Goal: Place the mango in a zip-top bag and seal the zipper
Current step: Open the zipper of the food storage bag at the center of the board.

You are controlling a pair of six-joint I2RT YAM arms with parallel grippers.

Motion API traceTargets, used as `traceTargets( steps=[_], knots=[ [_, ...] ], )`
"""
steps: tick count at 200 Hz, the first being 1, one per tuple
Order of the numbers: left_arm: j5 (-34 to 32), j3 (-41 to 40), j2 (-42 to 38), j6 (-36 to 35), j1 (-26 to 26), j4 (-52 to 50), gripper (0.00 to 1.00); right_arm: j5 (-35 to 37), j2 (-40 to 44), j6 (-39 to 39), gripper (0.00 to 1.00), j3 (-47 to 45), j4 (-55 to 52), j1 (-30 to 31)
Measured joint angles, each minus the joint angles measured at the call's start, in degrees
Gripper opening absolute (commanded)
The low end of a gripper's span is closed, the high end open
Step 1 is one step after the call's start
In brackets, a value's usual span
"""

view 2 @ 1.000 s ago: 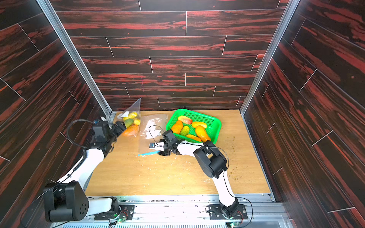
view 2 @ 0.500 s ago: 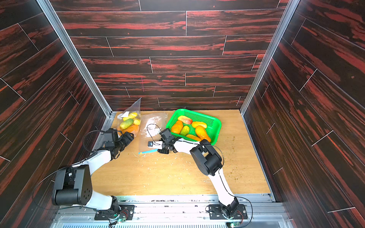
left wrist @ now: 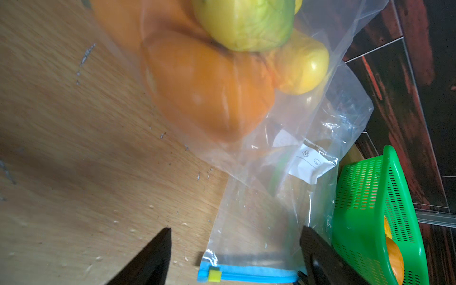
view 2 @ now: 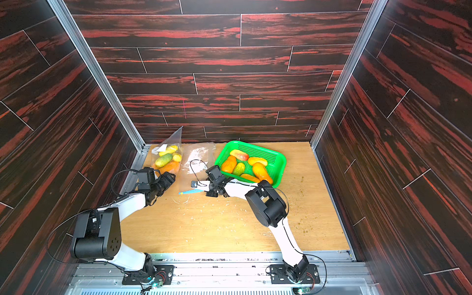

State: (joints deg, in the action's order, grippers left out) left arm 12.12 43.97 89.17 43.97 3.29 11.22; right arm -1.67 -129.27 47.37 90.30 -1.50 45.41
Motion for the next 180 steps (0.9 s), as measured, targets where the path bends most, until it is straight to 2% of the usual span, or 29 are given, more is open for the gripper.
traceTargets(
  steps=[15,48,83,101,128,180],
  knots=[
    [0.3,0.0,0.3,0.0,0.0,0.0,0.84,0.9,0.0,0.4,0.07,0.1,0.2,0.1],
    [0.8,0.4,0.4,-0.4,0.0,-0.7,0.84,3.9,-0.1,1.4,0.08,-0.7,3.8,0.3],
    [0.9,1.4,0.2,-1.4,0.0,-2.3,0.84,7.2,-1.0,2.9,0.35,-2.0,8.7,0.3],
    [0.9,1.7,-0.6,-2.0,0.0,-3.4,0.83,7.5,-2.1,3.2,0.41,-1.9,9.5,0.3],
    [0.8,2.2,-1.4,-2.6,0.0,-4.4,0.83,7.8,-2.8,3.5,0.39,-0.7,9.5,0.3],
    [0.9,2.4,-1.5,-3.3,0.0,-5.6,0.82,8.3,-4.0,2.6,0.12,1.6,8.2,0.3]
  ],
)
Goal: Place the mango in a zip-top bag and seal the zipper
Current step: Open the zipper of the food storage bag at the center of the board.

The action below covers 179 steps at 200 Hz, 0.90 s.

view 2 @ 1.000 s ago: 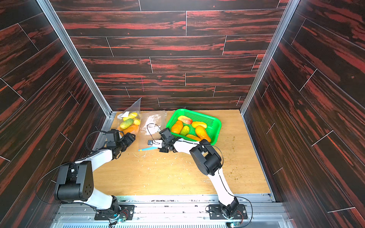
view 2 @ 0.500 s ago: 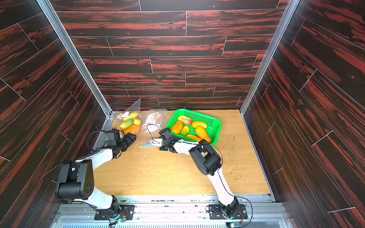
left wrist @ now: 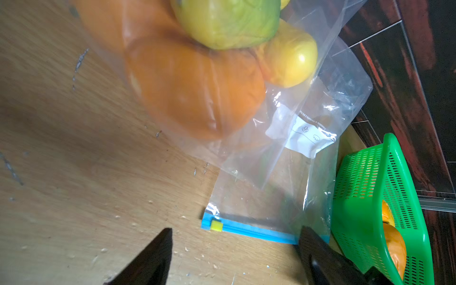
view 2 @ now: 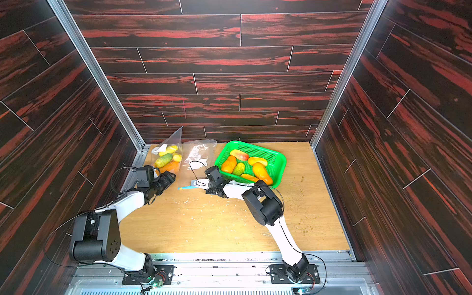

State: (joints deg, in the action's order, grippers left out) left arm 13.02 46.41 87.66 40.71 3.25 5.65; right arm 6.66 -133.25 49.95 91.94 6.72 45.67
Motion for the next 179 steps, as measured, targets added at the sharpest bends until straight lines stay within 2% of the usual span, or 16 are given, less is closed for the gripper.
traceTargets(
  steps=[13,32,87,112,159,179],
  knots=[
    [0.0,0.0,0.0,-0.2,0.0,-0.2,0.81,-0.2,-0.6,-0.4,0.09,0.9,-0.3,0.0],
    [0.1,0.3,0.0,-0.7,0.0,-0.6,0.81,-0.2,-0.9,-0.9,0.00,1.1,-0.5,-0.1],
    [1.1,1.1,-0.2,-1.7,0.0,-1.6,0.80,-0.2,-0.3,-4.4,0.00,-0.3,2.2,-0.6],
    [1.8,0.0,-2.9,0.0,0.0,-0.2,0.82,0.1,3.1,-10.9,0.00,-3.3,3.2,-1.1],
    [3.5,-7.1,-20.2,2.6,-0.3,8.5,0.86,3.9,10.8,-29.1,0.00,-3.6,4.7,-1.4],
    [4.7,-7.6,-23.7,3.0,-1.0,11.6,0.86,4.3,13.9,-36.9,0.00,-4.3,6.1,-1.5]
  ],
)
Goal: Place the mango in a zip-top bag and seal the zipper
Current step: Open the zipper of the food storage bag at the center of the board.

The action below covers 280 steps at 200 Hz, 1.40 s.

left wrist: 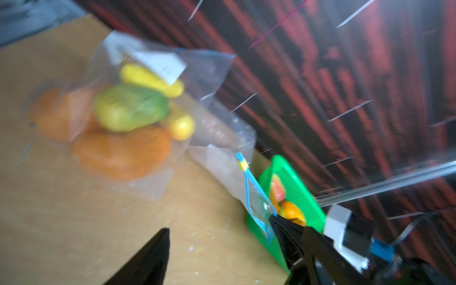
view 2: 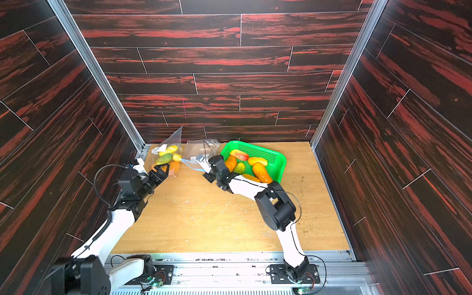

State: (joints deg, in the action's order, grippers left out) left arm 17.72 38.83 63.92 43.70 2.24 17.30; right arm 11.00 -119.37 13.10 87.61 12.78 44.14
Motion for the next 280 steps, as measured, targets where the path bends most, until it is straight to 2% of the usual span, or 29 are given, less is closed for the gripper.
traceTargets(
  steps=[27,74,115,133,151,164,181,193,209,221,227,252,280],
  knots=[
    [1.8,0.0,2.1,0.6,-3.3,3.4,0.86,-1.4,3.0,-9.0,0.00,-0.6,0.6,-0.2],
    [3.9,0.9,13.3,2.4,-11.3,8.2,0.86,-5.8,5.7,-18.2,0.00,-3.3,2.0,-0.2],
    [4.7,4.1,19.8,4.7,-12.8,14.4,0.85,-9.3,7.4,-22.6,0.00,-7.5,4.1,-0.2],
    [4.8,5.2,21.6,5.3,-13.0,16.7,0.81,-10.2,7.8,-23.5,0.00,-8.1,4.5,-0.2],
    [4.8,6.3,23.1,5.7,-13.1,17.5,0.62,-10.5,8.3,-24.0,0.00,-8.5,5.2,-0.2],
    [4.7,7.1,24.2,5.5,-13.2,17.8,0.60,-10.7,8.8,-24.2,0.00,-9.1,5.6,-0.2],
    [4.8,7.6,25.0,5.2,-13.2,17.7,0.53,-11.1,9.5,-24.5,0.00,-9.4,5.7,-0.2],
    [4.8,8.2,25.5,4.7,-13.2,17.1,0.35,-11.6,9.9,-24.7,0.00,-9.4,5.8,-0.2],
    [4.7,8.7,25.8,4.3,-13.2,16.6,0.17,-11.9,10.0,-24.7,0.00,-9.5,6.2,-0.2],
    [4.2,8.9,25.7,3.3,-13.3,15.6,0.09,-11.8,10.4,-24.7,0.00,-10.2,6.5,-0.2],
    [3.7,9.0,25.6,2.8,-13.3,14.6,0.01,-11.6,10.8,-24.8,0.00,-10.7,6.5,-0.2],
    [0.6,9.2,22.9,-0.3,-13.5,7.1,0.00,-10.6,12.4,-25.4,0.00,-12.9,6.8,-0.5],
    [-4.3,11.8,16.0,-5.4,-13.5,-5.2,0.00,-7.9,15.7,-27.1,0.00,-16.0,7.8,-0.7]
  ],
)
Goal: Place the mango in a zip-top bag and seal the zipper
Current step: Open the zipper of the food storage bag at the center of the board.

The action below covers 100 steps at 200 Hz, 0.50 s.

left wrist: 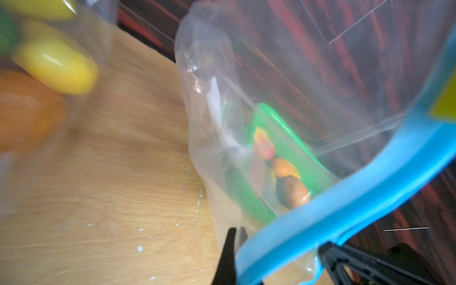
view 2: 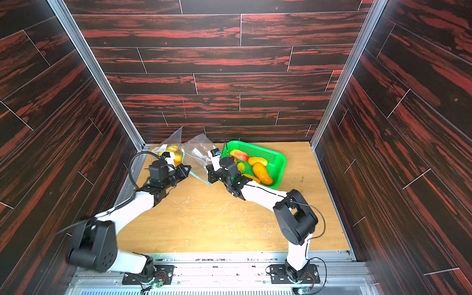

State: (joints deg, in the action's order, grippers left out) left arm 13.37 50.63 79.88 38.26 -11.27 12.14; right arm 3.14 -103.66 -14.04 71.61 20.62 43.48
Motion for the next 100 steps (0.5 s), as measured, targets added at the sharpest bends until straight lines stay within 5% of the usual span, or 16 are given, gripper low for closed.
traceTargets(
  steps=[59,100],
  knots=[
    [-6.6,11.9,-12.1,-9.9,-0.7,-16.8,0.00,-0.3,6.5,-5.2,0.00,-1.2,3.4,0.1],
    [-5.4,12.2,-5.1,-10.6,-2.4,-17.7,0.00,0.9,6.3,-7.9,0.00,-2.7,2.6,-0.2]
  ],
)
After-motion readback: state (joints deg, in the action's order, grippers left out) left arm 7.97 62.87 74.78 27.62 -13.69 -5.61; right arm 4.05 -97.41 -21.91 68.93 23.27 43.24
